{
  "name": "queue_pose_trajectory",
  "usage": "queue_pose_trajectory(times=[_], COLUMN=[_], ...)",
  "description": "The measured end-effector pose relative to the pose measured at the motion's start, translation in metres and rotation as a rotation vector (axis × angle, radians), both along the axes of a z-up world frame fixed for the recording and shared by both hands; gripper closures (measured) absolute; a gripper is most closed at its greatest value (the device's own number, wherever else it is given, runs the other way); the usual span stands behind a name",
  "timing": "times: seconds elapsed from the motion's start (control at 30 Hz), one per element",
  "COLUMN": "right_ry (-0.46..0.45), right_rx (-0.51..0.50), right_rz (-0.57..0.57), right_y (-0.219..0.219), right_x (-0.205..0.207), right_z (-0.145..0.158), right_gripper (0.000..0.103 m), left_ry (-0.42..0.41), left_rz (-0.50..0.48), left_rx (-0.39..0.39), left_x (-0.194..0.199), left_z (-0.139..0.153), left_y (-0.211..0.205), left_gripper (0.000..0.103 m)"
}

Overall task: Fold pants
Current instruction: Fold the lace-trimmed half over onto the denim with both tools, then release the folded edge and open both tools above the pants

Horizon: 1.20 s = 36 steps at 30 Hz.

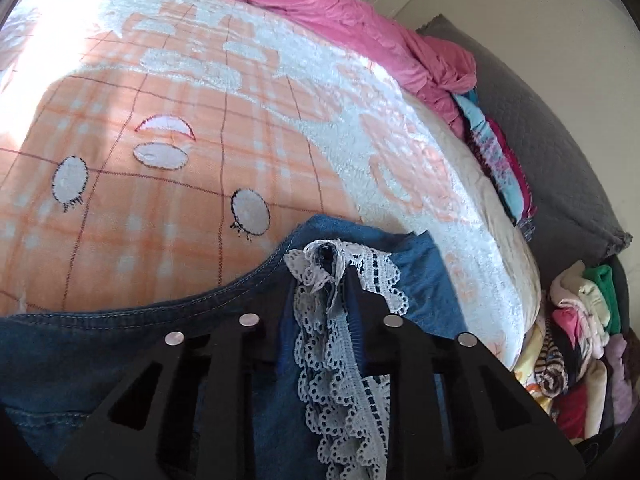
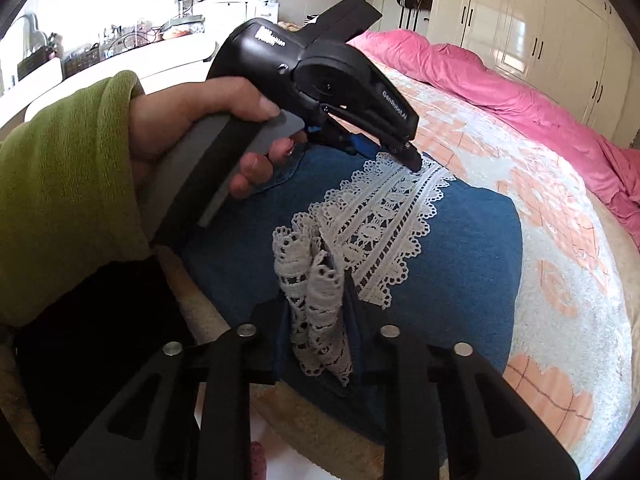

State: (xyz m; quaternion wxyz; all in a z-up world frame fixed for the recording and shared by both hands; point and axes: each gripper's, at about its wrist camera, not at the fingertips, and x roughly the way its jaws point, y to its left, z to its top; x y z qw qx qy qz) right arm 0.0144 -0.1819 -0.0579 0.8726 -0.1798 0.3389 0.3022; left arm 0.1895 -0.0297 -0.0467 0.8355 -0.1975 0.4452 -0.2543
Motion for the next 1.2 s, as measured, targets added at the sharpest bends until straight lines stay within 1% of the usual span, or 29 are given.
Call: queue_pose_trajectory(times=[0.03,0.07,0.13,0.17,0.2,0.27,0.3,0.33,0.4,0.47,0.5,0.53,0.63,0.7,0.8,0.83,0.87,0.93,0.97,1.0,1.1,1.2], right_ry=[0.008,0.010,0.005,0.001,0.001,0.014,0.017,0.015,0.008,0.035,0.053,0.066,0.122,0.127,0.094,0.088,0.083,0.084,0.088,0.094,0.107,0.110], right_rx=[0.019,0.033,0.043,0.039,0.029,0.015,0.004,0.000,0.000,0.017,0.025,0.032,0.083,0.119,0.141,0.151,0.157,0.158,0.153,0.155,0.170,0.150], right_rz=[0.004,0.009,0.026,0.031,0.035,0.051,0.053,0.058,0.074,0.100,0.118,0.134,0.173,0.175,0.115,0.080,0.044,-0.014,-0.047,-0.066,-0.089,-0.086], right_y=[0.000,0.000,0.004,0.007,0.010,0.016,0.020,0.023,0.026,0.025,0.023,0.025,0.014,0.000,-0.025,-0.035,-0.043,-0.058,-0.064,-0.070,-0.075,-0.073], right_x=[0.000,0.000,-0.001,-0.001,0.000,0.002,0.002,0.001,-0.002,-0.001,-0.002,-0.002,-0.008,-0.013,-0.014,-0.010,-0.006,0.002,0.007,0.011,0.016,0.011], right_z=[0.004,0.008,0.011,0.010,0.007,0.000,-0.004,-0.006,-0.006,-0.004,-0.002,0.000,0.006,0.014,0.025,0.027,0.029,0.027,0.026,0.025,0.024,0.016], right_gripper=[0.085,0.085,0.085,0.085,0.085,0.085,0.084,0.082,0.075,0.073,0.069,0.067,0.064,0.063,0.063,0.063,0.063,0.063,0.063,0.063,0.063,0.063], left_ry=[-0.017,-0.038,-0.085,-0.091,-0.078,-0.022,0.002,0.023,0.033,0.023,0.017,0.010,-0.020,-0.053,-0.101,-0.116,-0.127,-0.138,-0.134,-0.124,-0.096,-0.067], left_rz=[0.005,0.006,0.029,0.035,0.044,0.060,0.066,0.069,0.071,0.070,0.070,0.073,0.102,0.127,0.145,0.142,0.135,0.112,0.099,0.092,0.056,0.014], left_rx=[-0.029,-0.043,-0.039,-0.032,-0.018,0.011,0.015,0.014,-0.003,0.006,0.015,0.020,0.019,0.009,-0.018,-0.020,-0.011,0.054,0.090,0.110,0.158,0.207], left_x=[-0.003,-0.005,-0.010,-0.010,-0.009,-0.005,-0.002,0.000,0.002,0.001,0.001,0.000,-0.006,-0.014,-0.038,-0.047,-0.056,-0.076,-0.086,-0.094,-0.116,-0.130], left_z=[0.005,0.009,0.019,0.020,0.018,0.008,0.003,-0.001,-0.002,0.000,0.001,0.002,0.008,0.015,0.028,0.032,0.036,0.044,0.045,0.045,0.039,0.028], left_y=[0.005,0.008,0.015,0.017,0.019,0.020,0.021,0.021,0.024,0.024,0.024,0.025,0.032,0.039,0.047,0.046,0.045,0.035,0.029,0.026,0.017,0.003], left_gripper=[0.089,0.089,0.089,0.089,0.089,0.089,0.088,0.085,0.083,0.079,0.078,0.075,0.067,0.066,0.065,0.063,0.061,0.060,0.059,0.059,0.059,0.056])
